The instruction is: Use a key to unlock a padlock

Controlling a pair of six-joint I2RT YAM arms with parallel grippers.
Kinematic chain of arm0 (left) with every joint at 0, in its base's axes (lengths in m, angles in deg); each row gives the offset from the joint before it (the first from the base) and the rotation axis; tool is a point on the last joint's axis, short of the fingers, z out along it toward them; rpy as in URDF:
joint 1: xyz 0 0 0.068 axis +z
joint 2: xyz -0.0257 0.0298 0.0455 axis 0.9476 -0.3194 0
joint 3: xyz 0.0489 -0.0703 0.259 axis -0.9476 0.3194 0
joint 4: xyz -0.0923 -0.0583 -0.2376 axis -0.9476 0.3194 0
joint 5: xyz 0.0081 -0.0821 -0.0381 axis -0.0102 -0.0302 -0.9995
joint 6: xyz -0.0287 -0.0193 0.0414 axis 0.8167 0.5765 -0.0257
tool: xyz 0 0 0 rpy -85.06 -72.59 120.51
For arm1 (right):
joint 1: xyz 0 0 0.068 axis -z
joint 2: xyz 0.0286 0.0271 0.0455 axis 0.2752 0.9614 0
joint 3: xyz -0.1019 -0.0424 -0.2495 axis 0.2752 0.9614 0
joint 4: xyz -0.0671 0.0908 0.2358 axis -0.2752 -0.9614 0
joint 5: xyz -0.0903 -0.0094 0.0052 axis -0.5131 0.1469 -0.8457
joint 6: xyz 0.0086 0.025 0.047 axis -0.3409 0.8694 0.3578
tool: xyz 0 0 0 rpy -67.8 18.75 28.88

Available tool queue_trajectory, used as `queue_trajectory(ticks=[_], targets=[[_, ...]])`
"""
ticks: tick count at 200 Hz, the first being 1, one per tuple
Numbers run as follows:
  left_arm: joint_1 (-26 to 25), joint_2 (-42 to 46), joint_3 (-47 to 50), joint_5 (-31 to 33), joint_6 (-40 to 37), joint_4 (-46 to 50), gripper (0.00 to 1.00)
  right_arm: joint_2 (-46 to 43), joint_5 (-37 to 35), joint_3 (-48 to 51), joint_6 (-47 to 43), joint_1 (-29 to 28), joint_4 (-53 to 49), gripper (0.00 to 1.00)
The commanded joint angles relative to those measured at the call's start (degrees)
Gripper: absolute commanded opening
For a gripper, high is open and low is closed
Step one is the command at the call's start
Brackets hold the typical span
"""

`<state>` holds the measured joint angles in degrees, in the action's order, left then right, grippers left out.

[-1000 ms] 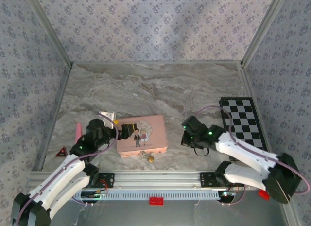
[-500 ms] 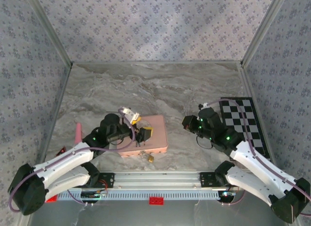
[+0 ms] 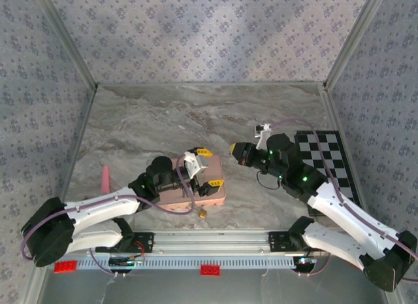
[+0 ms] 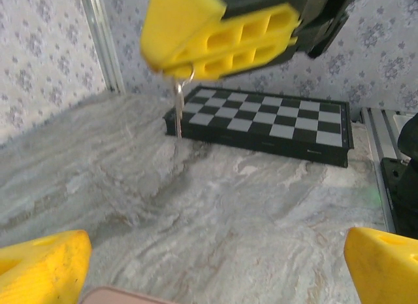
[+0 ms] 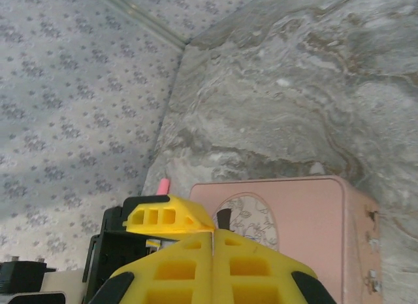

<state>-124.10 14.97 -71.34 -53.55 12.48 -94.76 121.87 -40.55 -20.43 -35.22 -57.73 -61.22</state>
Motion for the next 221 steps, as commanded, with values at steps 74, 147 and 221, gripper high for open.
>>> queue_trajectory(ticks=[74, 147, 221], targets=[[-0.4, -3.9, -1.0, -0.7, -0.1, -11.3, 0.76, 3.2, 2.4, -1.5, -2.6, -4.9, 8.8, 0.0], [-0.4, -6.1, -1.4, 1.8, 3.4, -16.0, 0.51, 2.8, 0.3, 0.0, -1.8, -4.9, 9.7, 0.0], [-0.4, -6.0, -1.9, 1.1, 2.6, -14.4, 0.31, 3.4, 0.2, 0.7, -1.0, -4.9, 10.7, 0.0]])
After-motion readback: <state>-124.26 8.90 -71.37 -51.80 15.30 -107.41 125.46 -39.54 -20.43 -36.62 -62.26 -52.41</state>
